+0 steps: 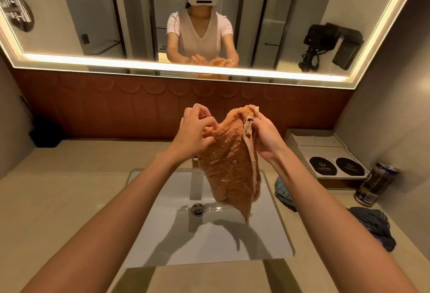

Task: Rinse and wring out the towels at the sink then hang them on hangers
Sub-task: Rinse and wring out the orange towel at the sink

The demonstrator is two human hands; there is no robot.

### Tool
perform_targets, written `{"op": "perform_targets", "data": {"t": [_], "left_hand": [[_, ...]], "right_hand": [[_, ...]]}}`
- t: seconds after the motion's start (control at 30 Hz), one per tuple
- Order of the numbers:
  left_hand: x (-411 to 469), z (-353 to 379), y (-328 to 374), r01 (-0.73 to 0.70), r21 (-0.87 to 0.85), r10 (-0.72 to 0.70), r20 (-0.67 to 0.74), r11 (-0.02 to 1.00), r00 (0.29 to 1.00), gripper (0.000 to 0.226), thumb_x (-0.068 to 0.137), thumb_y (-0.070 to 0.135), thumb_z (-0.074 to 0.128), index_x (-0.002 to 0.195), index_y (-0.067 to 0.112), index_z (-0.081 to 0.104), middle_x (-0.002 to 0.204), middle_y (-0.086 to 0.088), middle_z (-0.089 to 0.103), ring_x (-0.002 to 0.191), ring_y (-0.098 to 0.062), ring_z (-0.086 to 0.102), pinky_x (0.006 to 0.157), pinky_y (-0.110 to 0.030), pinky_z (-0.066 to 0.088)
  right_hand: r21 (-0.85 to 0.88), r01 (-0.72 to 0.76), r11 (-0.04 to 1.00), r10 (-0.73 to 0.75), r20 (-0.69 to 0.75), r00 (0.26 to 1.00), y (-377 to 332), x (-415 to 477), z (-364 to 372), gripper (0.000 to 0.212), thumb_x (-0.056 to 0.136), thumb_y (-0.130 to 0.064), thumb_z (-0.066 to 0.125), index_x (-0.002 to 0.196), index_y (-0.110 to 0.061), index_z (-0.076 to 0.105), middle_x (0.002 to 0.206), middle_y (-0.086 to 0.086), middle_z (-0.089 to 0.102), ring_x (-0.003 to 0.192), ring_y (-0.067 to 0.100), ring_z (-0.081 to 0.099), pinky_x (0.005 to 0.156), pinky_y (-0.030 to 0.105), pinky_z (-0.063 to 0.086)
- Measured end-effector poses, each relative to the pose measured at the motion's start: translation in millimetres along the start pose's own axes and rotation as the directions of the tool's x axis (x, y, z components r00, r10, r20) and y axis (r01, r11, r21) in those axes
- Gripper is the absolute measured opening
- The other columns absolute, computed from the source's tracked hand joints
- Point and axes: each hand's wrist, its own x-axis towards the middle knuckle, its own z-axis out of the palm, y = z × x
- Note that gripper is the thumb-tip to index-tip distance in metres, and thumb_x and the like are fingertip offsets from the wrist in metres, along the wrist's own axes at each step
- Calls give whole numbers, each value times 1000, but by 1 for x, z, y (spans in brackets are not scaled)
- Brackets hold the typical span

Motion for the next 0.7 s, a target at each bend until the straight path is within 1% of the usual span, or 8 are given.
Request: {"op": "perform_targets", "data": {"t": [0.07, 0.17, 0.23, 0.3, 0.4, 0.5, 0.6, 0.7], "left_hand": [[-5, 6, 3, -45, -151, 45, 0, 988, 999, 14, 68, 6, 63, 73, 15, 54, 82, 4, 46, 78, -11, 41, 74, -24, 32], [-6, 10, 12, 45, -248, 17, 244, 968, 970, 25, 77, 17, 58, 72, 23, 34, 65, 5, 45, 57, -9, 42, 56, -23, 31], [-2, 3, 12, 37, -89, 0, 385, 995, 923, 21, 89, 22, 56, 87, 18, 36, 71, 3, 50, 63, -15, 50, 62, -28, 37], [4, -7, 9, -78, 150, 9, 415, 986, 910, 25, 93, 28, 51, 107, 14, 37, 81, 1, 56, 74, -22, 56, 76, -33, 43], [10, -13, 2, -151, 217, 81, 301, 965, 950, 41, 93, 25, 51, 130, 16, 37, 111, -4, 60, 96, -22, 58, 91, -42, 44], [15, -6, 1, -142, 71, 134, 108, 987, 985, 32, 86, 14, 61, 117, 10, 53, 107, -3, 55, 103, -20, 52, 87, -26, 40], [24, -5, 2, 3, -77, -7, -58, 997, 998, 23, 80, 3, 63, 102, 6, 61, 95, -5, 54, 92, -18, 53, 78, -20, 37], [35, -7, 11, 57, -252, -80, -83, 966, 993, 21, 78, 0, 64, 97, 7, 59, 99, -8, 59, 92, -17, 56, 78, -22, 44]], "right_hand": [[-104, -11, 995, 3, -76, 997, 1, 5, 2, 22, 95, -4, 39, 106, -8, 57, 87, 10, 67, 79, 19, 65, 79, 35, 54], [-206, -34, 978, 3, -152, 988, 3, 10, 1, 18, 94, -5, 42, 98, -8, 60, 85, 10, 66, 79, 20, 64, 81, 37, 52], [-193, -45, 980, 10, -178, 984, 3, 9, -5, 21, 94, -2, 39, 93, -7, 60, 81, 10, 64, 74, 19, 61, 75, 34, 52], [-171, -46, 984, 12, -196, 981, 2, 6, -15, 27, 93, 2, 34, 87, -7, 59, 78, 9, 61, 70, 17, 59, 68, 30, 50], [-222, -41, 974, -9, -220, 975, -2, 1, -25, 31, 93, 2, 33, 86, -9, 61, 76, 5, 63, 66, 13, 60, 59, 22, 50], [-180, -36, 983, 3, -180, 984, -7, -5, -24, 30, 92, 3, 33, 94, -12, 59, 67, 0, 66, 62, 8, 60, 48, 17, 48], [-80, -76, 994, 78, 21, 997, -11, -18, -19, 34, 92, 6, 30, 104, -18, 52, 50, -9, 57, 42, 0, 49, 39, 11, 36], [-103, -80, 991, 105, 265, 958, -13, -24, 0, 31, 93, 7, 30, 92, -15, 51, 57, -8, 62, 47, -1, 56, 46, 11, 44]]}}
